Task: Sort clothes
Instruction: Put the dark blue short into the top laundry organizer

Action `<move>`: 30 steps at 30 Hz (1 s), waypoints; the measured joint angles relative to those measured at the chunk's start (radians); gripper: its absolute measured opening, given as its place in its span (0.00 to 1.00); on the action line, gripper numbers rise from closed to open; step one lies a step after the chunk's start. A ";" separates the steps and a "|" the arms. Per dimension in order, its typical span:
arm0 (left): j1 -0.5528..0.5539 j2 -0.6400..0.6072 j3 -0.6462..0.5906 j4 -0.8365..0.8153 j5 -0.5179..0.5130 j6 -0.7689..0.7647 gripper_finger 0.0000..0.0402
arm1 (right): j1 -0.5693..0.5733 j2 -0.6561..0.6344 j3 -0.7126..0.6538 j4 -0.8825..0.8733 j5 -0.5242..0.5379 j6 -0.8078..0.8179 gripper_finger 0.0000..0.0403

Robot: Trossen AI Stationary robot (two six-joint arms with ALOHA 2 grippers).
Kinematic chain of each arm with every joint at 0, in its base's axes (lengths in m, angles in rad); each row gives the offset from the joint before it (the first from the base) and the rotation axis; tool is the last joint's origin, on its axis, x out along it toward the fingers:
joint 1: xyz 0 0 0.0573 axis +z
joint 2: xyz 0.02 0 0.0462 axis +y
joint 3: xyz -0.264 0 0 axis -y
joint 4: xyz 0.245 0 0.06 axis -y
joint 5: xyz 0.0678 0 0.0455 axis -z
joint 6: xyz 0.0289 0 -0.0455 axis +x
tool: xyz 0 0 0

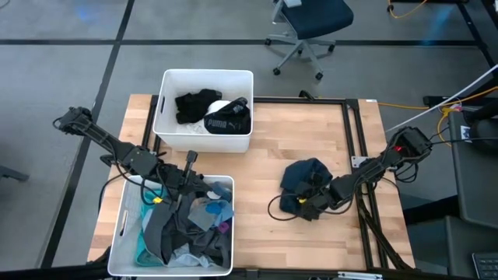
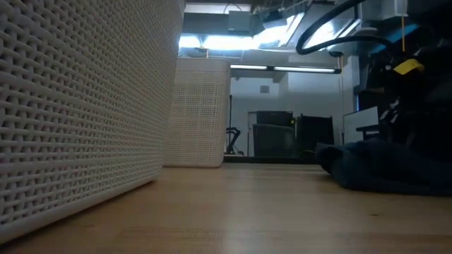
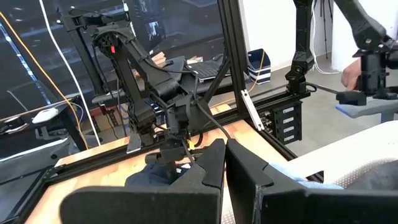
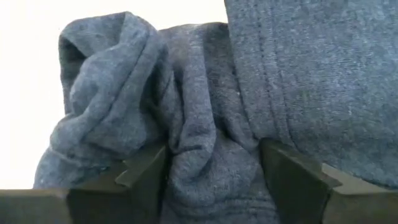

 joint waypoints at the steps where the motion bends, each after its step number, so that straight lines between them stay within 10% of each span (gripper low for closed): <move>1: 0.000 0.000 0.000 0.000 0.000 0.000 0.01 | 0.000 -0.001 -0.014 0.021 0.002 0.000 0.60; 13: 0.000 0.000 0.000 -0.001 0.000 -0.002 0.01 | -0.001 0.004 -0.036 0.133 -0.010 -0.102 0.05; 30: 0.000 0.000 0.000 0.067 0.000 -0.006 0.01 | 0.000 -0.058 0.240 0.172 0.038 -0.561 0.02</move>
